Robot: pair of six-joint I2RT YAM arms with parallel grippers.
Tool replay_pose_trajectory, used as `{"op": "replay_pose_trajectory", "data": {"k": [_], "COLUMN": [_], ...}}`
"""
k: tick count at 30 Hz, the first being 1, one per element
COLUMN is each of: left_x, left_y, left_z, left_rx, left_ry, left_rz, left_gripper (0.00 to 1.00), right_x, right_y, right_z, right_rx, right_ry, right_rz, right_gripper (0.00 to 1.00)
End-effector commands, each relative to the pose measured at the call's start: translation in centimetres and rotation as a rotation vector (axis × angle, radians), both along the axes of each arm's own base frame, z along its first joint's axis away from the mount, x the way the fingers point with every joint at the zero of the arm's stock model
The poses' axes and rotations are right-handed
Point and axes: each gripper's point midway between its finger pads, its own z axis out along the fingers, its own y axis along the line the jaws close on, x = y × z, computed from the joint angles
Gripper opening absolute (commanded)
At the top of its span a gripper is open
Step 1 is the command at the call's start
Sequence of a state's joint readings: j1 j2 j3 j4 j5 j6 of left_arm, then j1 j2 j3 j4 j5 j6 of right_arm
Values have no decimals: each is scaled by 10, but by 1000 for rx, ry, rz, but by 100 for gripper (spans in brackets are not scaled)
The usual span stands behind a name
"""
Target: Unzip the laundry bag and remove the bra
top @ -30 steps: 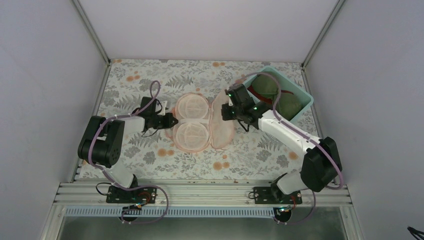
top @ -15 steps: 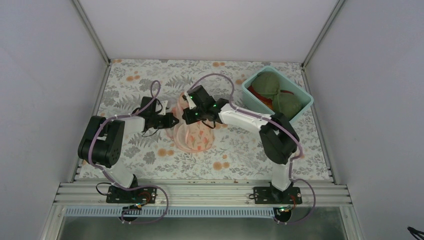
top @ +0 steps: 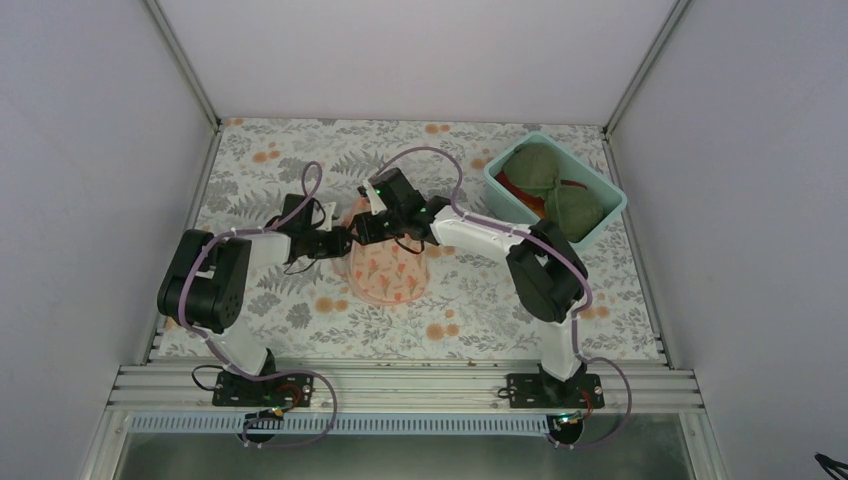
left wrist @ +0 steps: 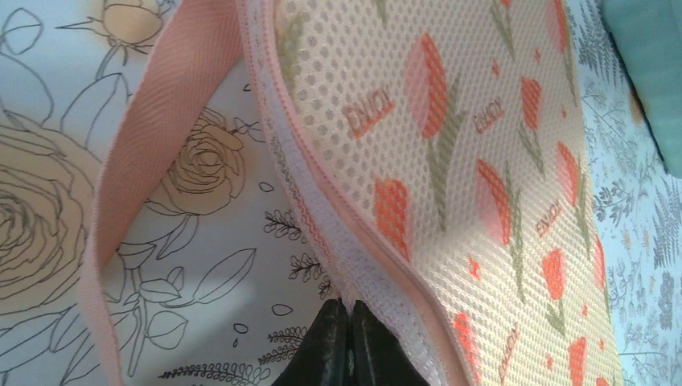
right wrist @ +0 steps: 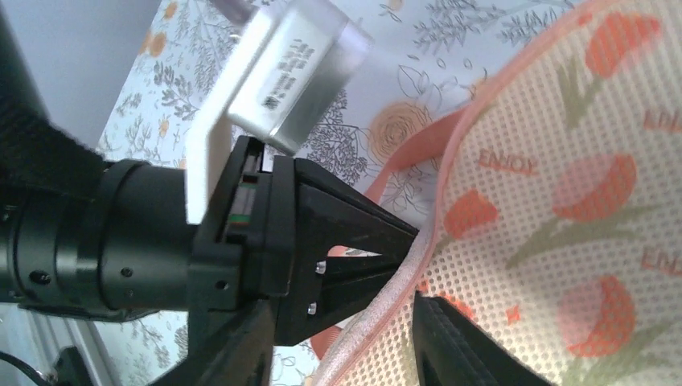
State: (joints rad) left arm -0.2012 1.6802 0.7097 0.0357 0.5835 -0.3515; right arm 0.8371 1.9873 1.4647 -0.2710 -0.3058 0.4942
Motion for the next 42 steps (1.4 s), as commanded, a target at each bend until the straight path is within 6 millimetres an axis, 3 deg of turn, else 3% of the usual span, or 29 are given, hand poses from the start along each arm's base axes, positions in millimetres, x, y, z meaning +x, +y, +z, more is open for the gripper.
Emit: {"op": "replay_pose_trajectory", "data": {"k": [1,3,6,11,13,14,16,18,21,25,28,31,32,34,37,39,42], "left_x": [13,19,27,40,47,52,65,82,88,79,72,67,66,65,70,71,63], "left_y": [5,15,29,54,61,67,81,102,139,193,222,226,226,229,224,225,227], "left_z": [7,9,16,33,47,56,82,116,144,160,163,163,162,166,171,165,154], "left_rx": [61,112,145,145,123,116,121,148,191,233,307,336,332,347,487,618,669], "left_ry": [-46,-56,-69,-90,-120,-148,-219,-312,-384,-427,-449,-491,-500,-536,-644,-708,-784], "left_rz": [13,44,88,166,178,177,181,196,256,379,461,488,501,528,478,466,499], "left_gripper": [8,13,29,61,76,89,99,100,100,100,100,100,100,100,100,100,100], "right_x": [15,23,34,50,53,55,58,61,64,64,62,52,47,33,13,9,11], "right_y": [-1,-14,-43,-115,-143,-159,-187,-215,-255,-296,-324,-360,-368,-380,-387,-393,-402], "right_z": [59,87,116,140,139,136,139,143,146,157,173,201,195,204,209,201,184], "right_rx": [83,88,66,28,15,2,-15,-35,-67,-74,-63,-55,-63,-41,-4,-17,-64], "right_ry": [-124,-204,-289,-335,-332,-329,-344,-366,-383,-423,-560,-775,-831,-984,-1189,-1205,-1178], "right_rz": [-24,-57,-112,-202,-237,-258,-303,-357,-440,-497,-531,-627,-647,-677,-691,-706,-712], "right_gripper": [53,61,70,81,86,88,97,100,100,100,100,100,100,100,100,100,100]}}
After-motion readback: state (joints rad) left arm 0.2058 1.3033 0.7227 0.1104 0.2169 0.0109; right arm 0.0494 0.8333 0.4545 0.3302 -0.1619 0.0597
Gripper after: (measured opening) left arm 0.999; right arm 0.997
